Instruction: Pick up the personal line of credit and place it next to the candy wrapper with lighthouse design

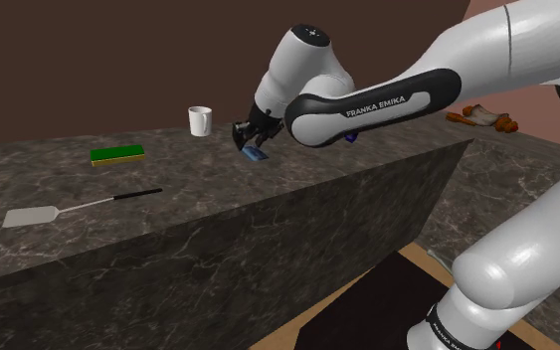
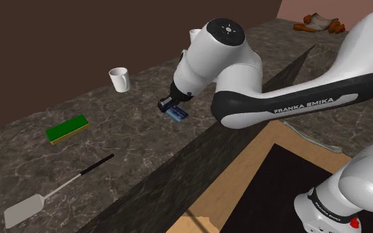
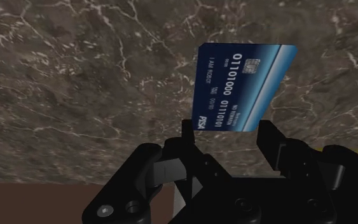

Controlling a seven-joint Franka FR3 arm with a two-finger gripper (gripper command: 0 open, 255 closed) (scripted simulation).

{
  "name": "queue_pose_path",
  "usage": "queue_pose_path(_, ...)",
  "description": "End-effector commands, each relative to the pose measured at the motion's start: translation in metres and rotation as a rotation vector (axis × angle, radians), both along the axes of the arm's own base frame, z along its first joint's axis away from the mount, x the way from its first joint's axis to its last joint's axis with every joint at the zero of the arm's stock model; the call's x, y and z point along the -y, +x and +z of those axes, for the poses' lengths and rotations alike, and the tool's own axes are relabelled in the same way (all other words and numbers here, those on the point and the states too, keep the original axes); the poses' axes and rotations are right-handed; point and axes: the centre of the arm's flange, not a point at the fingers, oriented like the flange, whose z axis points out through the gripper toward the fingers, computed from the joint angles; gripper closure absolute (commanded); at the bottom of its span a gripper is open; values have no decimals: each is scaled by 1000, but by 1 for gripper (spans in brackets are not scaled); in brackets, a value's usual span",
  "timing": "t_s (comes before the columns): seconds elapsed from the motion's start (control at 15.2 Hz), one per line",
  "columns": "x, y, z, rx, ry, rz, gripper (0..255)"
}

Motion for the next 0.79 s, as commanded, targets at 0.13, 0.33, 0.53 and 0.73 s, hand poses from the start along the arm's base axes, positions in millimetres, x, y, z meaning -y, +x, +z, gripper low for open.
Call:
queue_pose_path(0.13,0,0,21,0,0,0,255)
queue_pose_path(0.33,0,0,37,0,0,0,255)
queue_pose_path(0.53,0,0,53,0,0,0,255)
queue_pose_path(0.73,13,1,60,0,0,0,255)
